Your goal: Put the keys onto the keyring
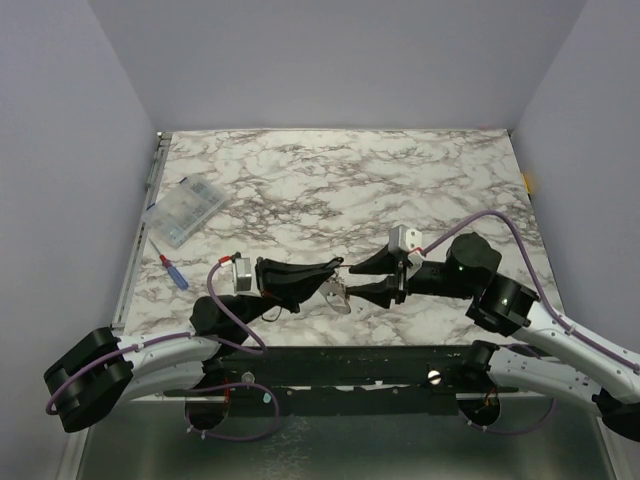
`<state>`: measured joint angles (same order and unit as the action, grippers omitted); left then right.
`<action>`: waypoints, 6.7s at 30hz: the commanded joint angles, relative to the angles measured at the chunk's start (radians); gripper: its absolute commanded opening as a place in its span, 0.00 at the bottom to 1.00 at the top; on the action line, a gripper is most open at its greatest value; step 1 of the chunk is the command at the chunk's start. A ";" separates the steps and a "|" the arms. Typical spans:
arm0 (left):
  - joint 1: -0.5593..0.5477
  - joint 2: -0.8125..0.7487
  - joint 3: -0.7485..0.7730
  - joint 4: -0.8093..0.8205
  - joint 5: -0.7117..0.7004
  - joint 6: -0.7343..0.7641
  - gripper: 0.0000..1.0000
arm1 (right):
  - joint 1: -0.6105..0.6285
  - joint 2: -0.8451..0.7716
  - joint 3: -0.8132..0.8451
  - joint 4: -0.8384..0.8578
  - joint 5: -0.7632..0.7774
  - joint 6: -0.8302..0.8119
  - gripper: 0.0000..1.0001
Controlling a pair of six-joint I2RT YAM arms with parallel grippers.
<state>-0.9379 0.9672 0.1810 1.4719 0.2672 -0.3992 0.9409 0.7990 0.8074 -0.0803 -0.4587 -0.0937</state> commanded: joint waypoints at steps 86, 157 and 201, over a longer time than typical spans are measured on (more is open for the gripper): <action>-0.003 -0.792 0.194 -1.202 -0.484 0.382 0.88 | -0.026 0.374 0.444 -0.151 0.356 -0.146 0.01; 0.022 -0.580 0.233 -1.426 -0.911 0.619 0.98 | -0.224 0.294 0.094 0.403 0.739 0.162 1.00; 0.814 0.662 0.086 -0.208 -0.427 0.441 0.99 | -0.224 -0.199 -0.246 0.318 0.705 0.362 1.00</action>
<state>-0.1066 1.5047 0.3229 1.0409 -0.2317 -0.0040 0.7124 0.6029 0.5568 0.2569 0.2932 0.2329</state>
